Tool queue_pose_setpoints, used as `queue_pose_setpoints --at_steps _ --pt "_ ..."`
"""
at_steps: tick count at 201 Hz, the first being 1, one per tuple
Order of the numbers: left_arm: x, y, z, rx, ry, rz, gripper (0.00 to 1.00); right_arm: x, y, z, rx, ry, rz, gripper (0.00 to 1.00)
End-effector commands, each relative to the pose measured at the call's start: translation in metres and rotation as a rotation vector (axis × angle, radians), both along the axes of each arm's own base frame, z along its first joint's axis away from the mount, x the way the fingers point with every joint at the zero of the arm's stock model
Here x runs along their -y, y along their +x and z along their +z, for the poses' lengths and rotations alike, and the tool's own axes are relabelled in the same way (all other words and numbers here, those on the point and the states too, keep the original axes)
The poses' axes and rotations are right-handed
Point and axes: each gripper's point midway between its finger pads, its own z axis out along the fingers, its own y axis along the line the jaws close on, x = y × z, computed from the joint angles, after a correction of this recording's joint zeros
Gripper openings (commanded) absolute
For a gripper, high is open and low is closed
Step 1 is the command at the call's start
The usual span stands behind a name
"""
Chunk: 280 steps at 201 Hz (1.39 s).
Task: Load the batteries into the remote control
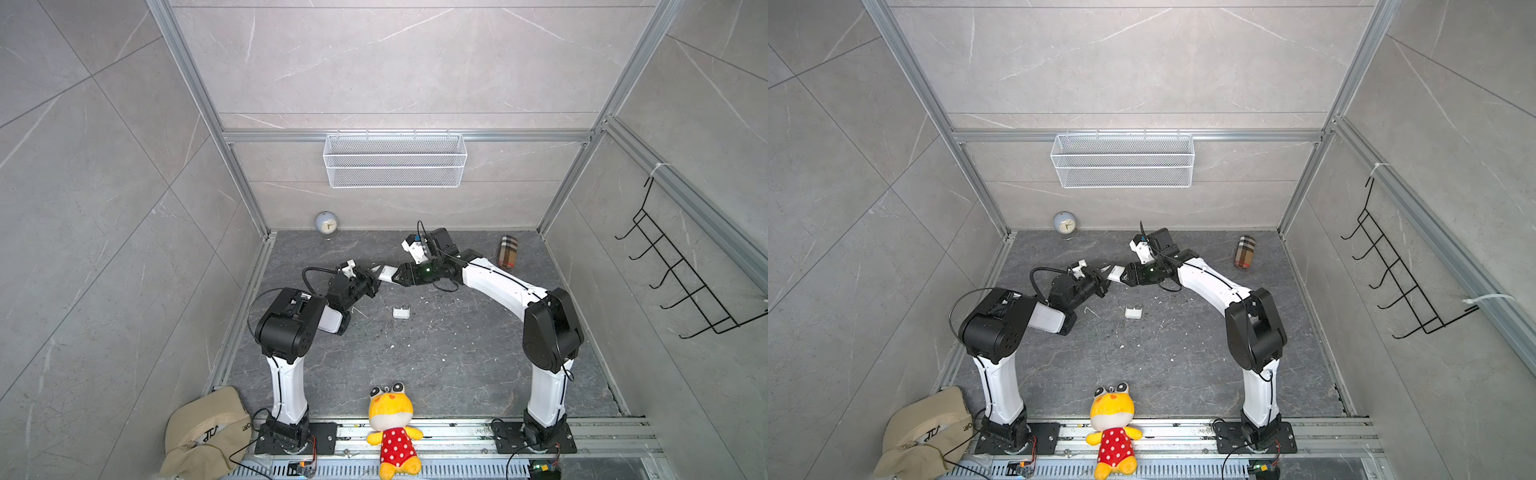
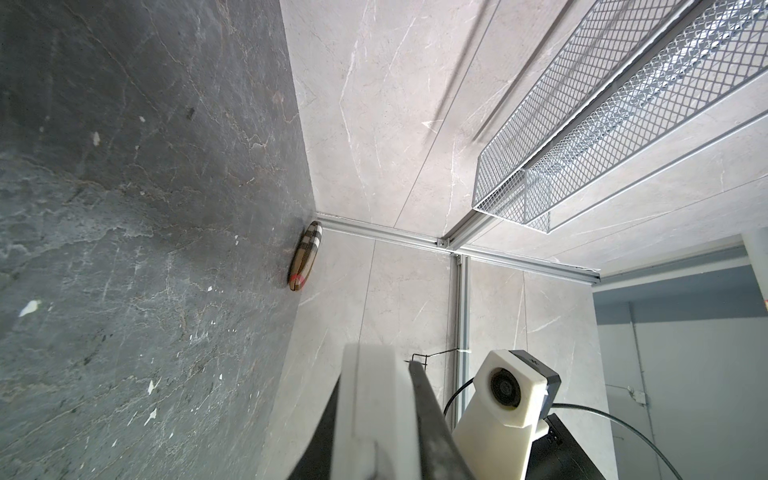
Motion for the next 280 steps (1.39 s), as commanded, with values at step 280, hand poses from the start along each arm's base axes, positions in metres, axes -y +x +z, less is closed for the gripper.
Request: queue_pose_setpoints --at_steps 280 --pt "0.002 -0.002 0.052 0.113 -0.085 -0.026 0.04 -0.008 -0.004 0.022 0.009 0.059 0.045 0.65"
